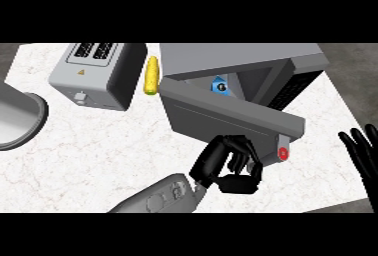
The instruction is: Pick up the milk, place it into the microwave and close the microwave
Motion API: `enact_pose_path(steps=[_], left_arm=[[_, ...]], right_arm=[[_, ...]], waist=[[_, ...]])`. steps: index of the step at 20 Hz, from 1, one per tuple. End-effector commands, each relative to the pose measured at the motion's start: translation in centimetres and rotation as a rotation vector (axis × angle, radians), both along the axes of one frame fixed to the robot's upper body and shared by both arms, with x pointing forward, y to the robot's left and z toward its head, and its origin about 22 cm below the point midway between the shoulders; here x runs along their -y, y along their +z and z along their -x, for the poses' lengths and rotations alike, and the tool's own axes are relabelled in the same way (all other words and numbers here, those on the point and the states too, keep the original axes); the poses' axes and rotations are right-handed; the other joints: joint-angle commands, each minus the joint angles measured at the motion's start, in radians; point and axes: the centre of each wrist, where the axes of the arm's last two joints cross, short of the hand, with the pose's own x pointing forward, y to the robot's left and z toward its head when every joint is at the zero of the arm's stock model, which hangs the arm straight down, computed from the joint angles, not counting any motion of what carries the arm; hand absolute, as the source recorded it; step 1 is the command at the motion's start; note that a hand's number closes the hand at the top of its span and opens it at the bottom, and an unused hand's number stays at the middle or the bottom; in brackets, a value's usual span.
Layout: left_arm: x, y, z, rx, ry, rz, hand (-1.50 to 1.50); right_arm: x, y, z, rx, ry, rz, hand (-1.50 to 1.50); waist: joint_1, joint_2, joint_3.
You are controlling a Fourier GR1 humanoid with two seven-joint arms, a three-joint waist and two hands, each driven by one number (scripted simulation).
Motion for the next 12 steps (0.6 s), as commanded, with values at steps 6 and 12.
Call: enact_pose_path(steps=[6, 12], left_arm=[[0.4, 2.7, -4.4, -0.02, 0.164, 0.039, 1.5], [0.0, 4.8, -6.5, -0.038, 0.243, 0.193, 1.5]], right_arm=[[-0.4, 2.3, -0.2, 0.026, 0.095, -0.015, -1.5], [-0.6, 3.1, -0.2, 0.034, 0.134, -0.044, -1.5]], waist=[[-0.072, 0.017, 0.001], [-0.106, 0.034, -0.004]])
